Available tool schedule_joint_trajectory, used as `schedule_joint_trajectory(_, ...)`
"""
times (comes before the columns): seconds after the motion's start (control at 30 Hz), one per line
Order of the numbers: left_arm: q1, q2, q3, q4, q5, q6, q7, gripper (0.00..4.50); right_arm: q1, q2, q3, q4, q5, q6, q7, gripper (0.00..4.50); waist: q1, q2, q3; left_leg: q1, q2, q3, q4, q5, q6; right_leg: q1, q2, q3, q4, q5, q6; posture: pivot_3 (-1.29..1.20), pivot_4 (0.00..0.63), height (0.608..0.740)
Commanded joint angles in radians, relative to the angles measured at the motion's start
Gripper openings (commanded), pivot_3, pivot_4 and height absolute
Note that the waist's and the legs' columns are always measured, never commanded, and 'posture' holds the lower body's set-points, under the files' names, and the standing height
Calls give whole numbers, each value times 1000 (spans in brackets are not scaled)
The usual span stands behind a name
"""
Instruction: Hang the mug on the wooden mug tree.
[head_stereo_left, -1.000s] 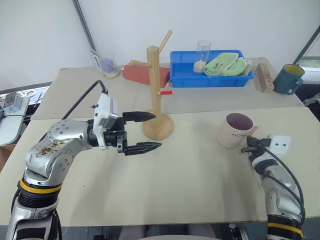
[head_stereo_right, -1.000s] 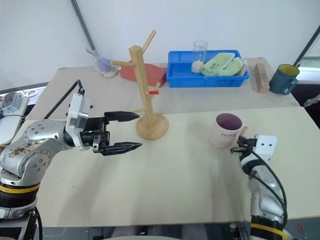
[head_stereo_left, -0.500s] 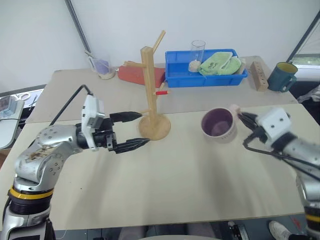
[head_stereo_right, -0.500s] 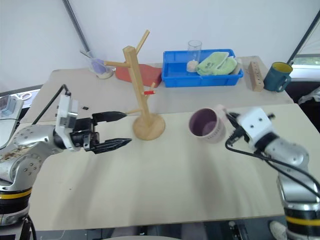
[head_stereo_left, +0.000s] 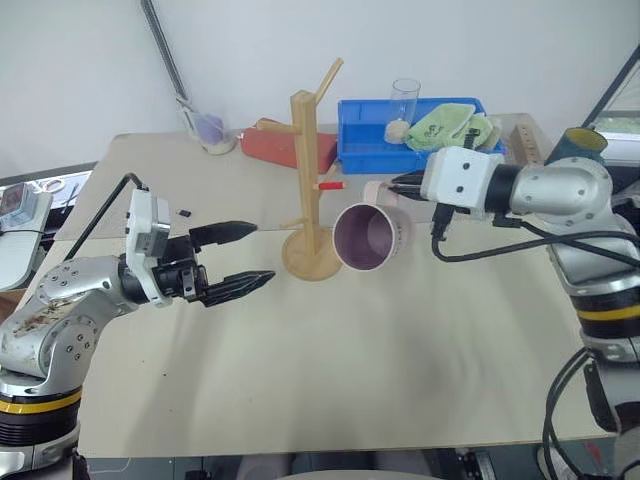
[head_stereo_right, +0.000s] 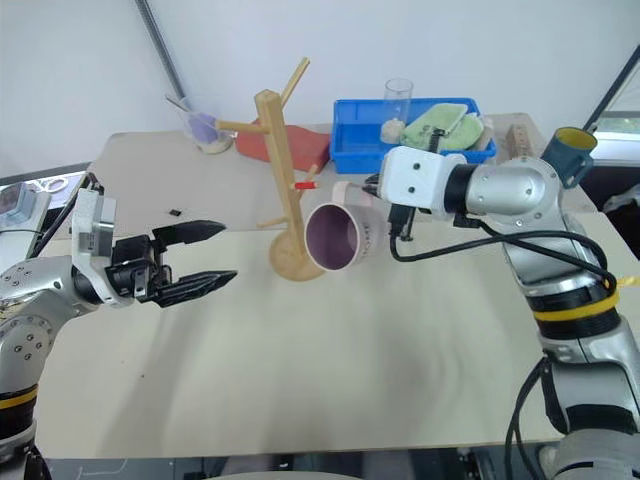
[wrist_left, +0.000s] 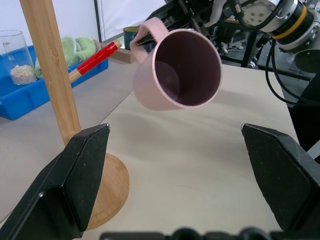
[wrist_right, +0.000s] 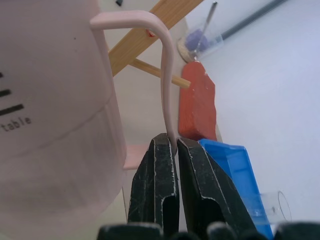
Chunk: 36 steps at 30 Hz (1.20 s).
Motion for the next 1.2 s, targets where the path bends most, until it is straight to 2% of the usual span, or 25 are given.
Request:
schedule_joint_trajectory(0.03,-16,9,24,-37,-25,3,16,4500,-72,32,1,48,-24,-74,11,59,-1,0,0,0,0,0,0,0,0,0,0,0,0,0,0,0,150,737)
schedule_joint_trajectory(0.43,-20,9,9,-47,-29,-2,29,4500,-164,156,31,204,-73,-171,25,59,-2,3,-2,2,1,0,0,0,0,-1,1,0,6,1,-1,0,150,737)
schedule_joint_trajectory(0.77,-17,-3,18,-31,-39,-15,17,4500,-223,217,53,339,-120,-243,26,59,-3,3,-2,3,1,-1,0,0,0,-4,2,0,13,0,-3,0,150,737)
schedule_joint_trajectory(1.1,-95,-46,49,2,-102,13,133,4500,-263,263,63,411,-149,-253,30,59,-6,3,-2,5,2,-1,0,0,0,-3,5,4,14,0,-3,0,150,737)
schedule_joint_trajectory(1.17,-105,-51,48,2,-106,18,143,4500,-269,268,60,418,-149,-251,31,811,-7,3,-2,5,2,-2,0,0,0,-3,8,8,15,1,-1,0,150,737)
schedule_joint_trajectory(1.2,-107,-52,47,1,-107,20,145,4500,-270,271,57,419,-146,-253,33,977,-7,3,-2,5,2,-3,0,0,0,-3,11,12,15,1,-1,0,150,737)
